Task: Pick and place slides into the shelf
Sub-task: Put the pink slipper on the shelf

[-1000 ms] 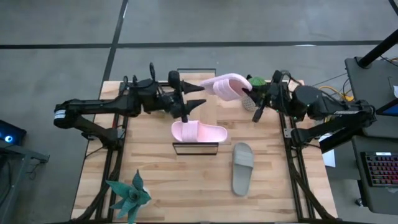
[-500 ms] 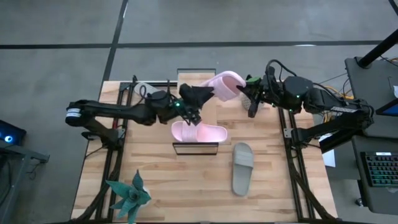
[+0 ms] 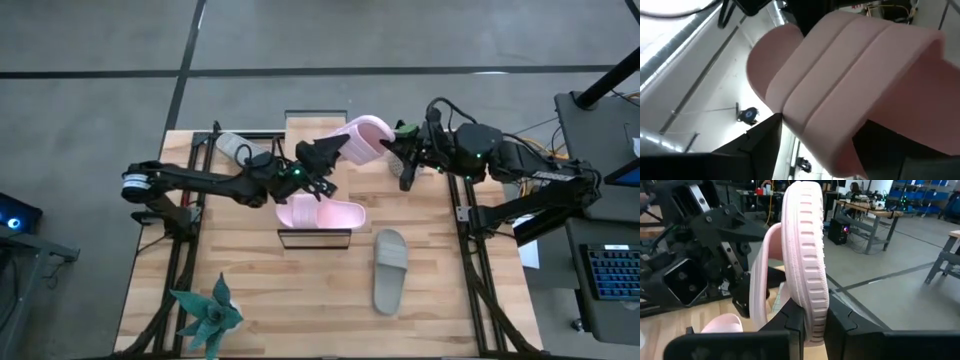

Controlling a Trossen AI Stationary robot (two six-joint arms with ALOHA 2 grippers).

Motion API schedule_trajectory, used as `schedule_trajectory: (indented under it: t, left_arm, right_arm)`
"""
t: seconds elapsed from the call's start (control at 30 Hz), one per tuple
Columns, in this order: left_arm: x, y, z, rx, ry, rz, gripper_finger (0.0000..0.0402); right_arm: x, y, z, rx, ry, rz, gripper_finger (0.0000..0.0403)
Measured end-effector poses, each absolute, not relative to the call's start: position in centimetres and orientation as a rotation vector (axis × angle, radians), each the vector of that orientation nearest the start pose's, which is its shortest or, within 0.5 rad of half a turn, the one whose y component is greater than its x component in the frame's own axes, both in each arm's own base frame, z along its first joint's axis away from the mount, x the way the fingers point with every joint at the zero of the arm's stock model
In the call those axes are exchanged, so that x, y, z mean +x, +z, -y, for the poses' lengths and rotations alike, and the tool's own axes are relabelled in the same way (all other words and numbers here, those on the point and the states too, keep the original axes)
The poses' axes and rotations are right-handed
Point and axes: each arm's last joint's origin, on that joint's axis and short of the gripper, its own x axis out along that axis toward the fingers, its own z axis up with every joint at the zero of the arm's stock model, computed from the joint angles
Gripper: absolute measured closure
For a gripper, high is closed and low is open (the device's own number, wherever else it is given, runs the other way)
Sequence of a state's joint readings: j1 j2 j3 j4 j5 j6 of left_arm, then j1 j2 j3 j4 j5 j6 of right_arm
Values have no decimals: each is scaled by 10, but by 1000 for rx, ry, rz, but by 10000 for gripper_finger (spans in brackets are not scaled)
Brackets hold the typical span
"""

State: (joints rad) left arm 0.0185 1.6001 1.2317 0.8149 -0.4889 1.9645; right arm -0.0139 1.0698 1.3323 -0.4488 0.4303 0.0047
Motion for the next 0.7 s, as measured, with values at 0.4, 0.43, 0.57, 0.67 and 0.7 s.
schedule_trajectory:
  t: [0.4, 0.43, 0.57, 0.67, 0.7]
  left_arm:
    - [367, 370, -20, 1772, 763, -186, 369]
    - [367, 371, -20, 1765, 775, -181, 384]
    - [364, 375, -20, 1725, 834, -168, 393]
    - [361, 378, -22, 1636, 861, -182, 399]
    - [360, 380, -22, 1602, 878, -186, 399]
  right_arm:
    - [208, 437, 20, -27, -446, -205, 373]
    - [208, 437, 20, -33, -445, -203, 373]
    - [209, 440, 20, -47, -441, -180, 350]
    - [209, 440, 20, -90, -441, -184, 323]
    - [209, 441, 20, -110, -443, -186, 314]
